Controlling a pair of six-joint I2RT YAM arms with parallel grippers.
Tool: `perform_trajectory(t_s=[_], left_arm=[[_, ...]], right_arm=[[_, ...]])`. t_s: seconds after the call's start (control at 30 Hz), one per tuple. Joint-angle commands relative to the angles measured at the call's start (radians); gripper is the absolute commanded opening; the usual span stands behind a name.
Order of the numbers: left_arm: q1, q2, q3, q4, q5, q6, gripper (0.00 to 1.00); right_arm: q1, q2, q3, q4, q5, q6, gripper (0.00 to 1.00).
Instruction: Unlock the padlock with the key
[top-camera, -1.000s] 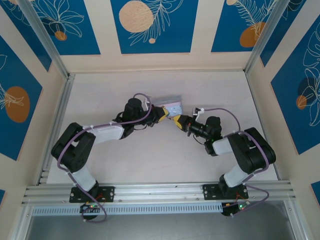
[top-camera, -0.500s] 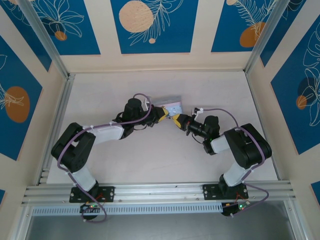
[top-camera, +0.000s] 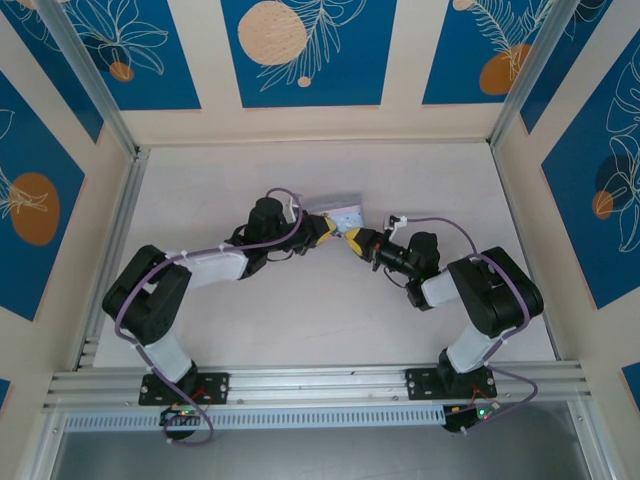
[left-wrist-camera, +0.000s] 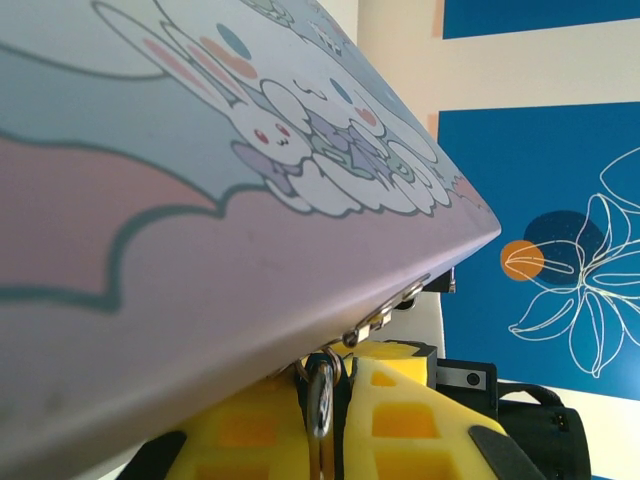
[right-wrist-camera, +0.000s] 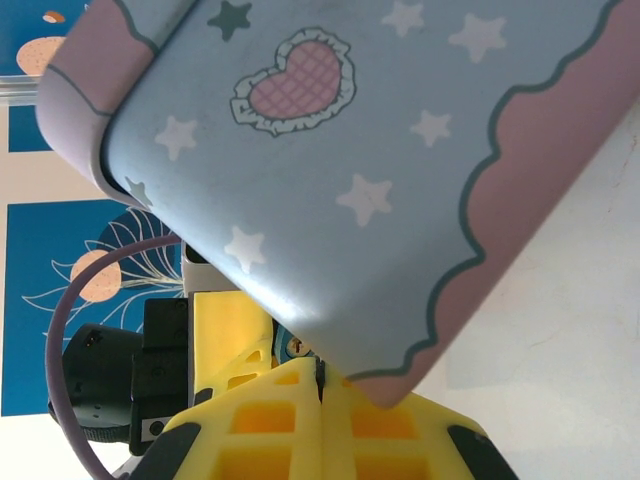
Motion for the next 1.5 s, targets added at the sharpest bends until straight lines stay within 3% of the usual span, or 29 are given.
perform_trajectory(t_s=[0.0,1.47], left_arm=[[0.012,-0.038,0.003,0.09,0.016,0.021,0.0],[0.012,-0.033,-0.001,0.094,0.013,0.025,0.0]], right_arm=[[0.008,-0.013,0.001,0.021,0.006,-0.001,0.0],[0.018,-0.039,0.023,-0.027,0.001,-0.01,0.0]])
